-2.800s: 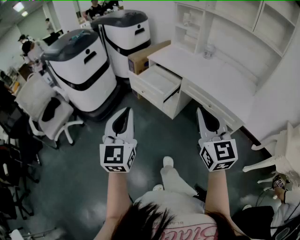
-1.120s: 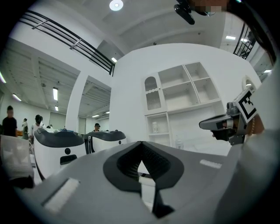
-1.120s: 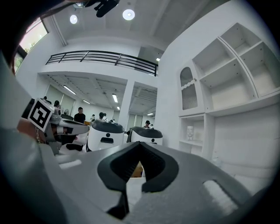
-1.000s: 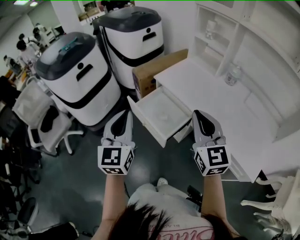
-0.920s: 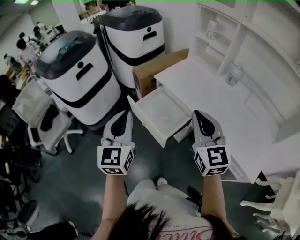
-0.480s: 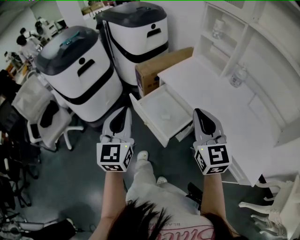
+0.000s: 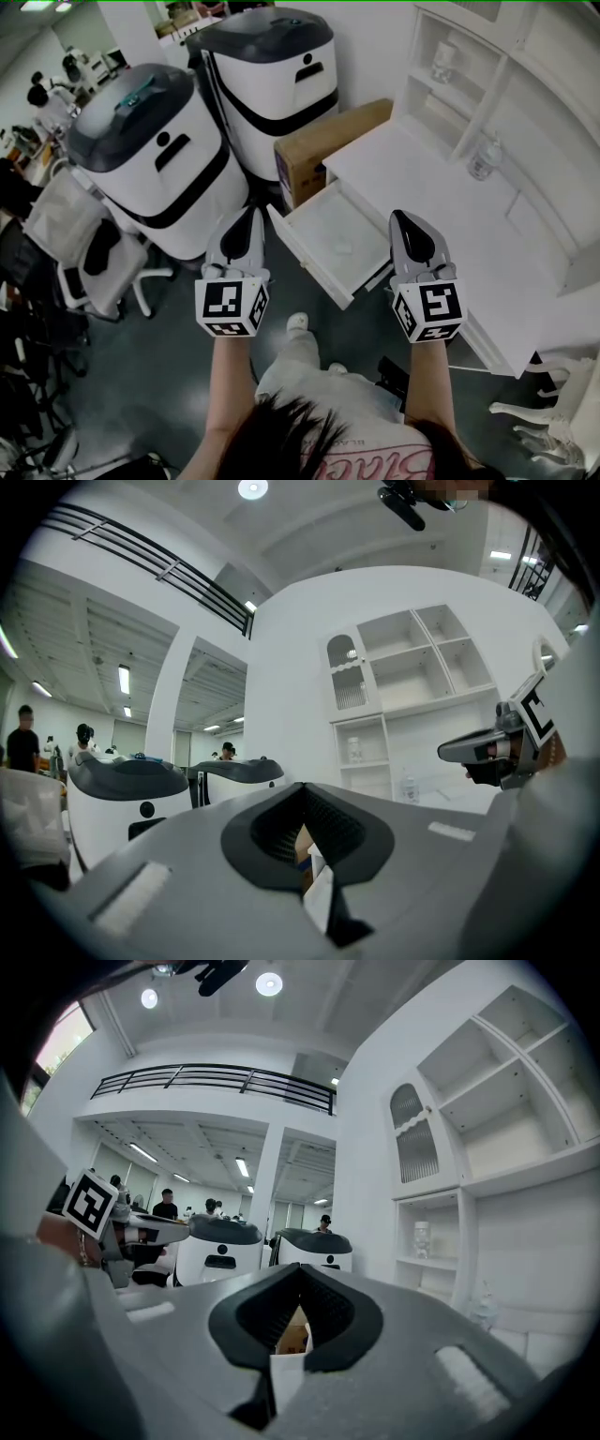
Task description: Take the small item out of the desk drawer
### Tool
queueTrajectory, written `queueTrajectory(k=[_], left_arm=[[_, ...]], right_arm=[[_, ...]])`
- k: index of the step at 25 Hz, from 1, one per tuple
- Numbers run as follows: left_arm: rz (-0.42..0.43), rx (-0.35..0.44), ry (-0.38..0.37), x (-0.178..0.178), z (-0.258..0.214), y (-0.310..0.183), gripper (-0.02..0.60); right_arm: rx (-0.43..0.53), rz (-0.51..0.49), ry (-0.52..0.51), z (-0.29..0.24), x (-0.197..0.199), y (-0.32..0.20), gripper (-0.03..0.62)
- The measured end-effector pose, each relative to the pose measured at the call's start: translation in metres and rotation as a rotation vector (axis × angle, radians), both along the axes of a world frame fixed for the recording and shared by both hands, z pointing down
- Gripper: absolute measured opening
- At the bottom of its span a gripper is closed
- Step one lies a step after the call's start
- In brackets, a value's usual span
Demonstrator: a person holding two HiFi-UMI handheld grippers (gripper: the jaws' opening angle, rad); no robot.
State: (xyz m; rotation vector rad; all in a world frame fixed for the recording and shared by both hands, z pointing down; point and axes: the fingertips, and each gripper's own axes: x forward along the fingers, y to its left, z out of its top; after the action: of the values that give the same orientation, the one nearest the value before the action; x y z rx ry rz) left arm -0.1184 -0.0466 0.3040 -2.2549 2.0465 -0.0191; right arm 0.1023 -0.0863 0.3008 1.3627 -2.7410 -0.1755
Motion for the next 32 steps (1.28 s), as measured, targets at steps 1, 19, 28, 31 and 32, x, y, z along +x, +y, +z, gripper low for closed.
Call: queueTrajectory(k=[1,19,28,31,32], left_arm=[[0.006,-0.002,0.000,-0.004,0.000,-0.008,0.014],[0.118,-0.048,0.014,-0.051,0.011,-0.137,0.014],[0.188,-0.110,0.016,-0.070,0.034,-0.178,0.014],[0.225,-0.138,0.013,-0.069,0.046,-0.189,0.014],[0.236,-0.149,0.014,-0.069,0.050,-0.192,0.014]], right_arm=[[0.000,0.006,0.002,0.000,-0.004,-0.006,0.003],[-0.083,0.137,0.056,0.019,-0.047,-0.116,0.266],[-0.191,0.195,0.088,0.056,-0.067,-0.144,0.343],[-0.237,0.219,0.093,0.073,-0.071,-0.150,0.342],[-0.255,0.226,0.095,0.079,-0.072,-0.151,0.342]])
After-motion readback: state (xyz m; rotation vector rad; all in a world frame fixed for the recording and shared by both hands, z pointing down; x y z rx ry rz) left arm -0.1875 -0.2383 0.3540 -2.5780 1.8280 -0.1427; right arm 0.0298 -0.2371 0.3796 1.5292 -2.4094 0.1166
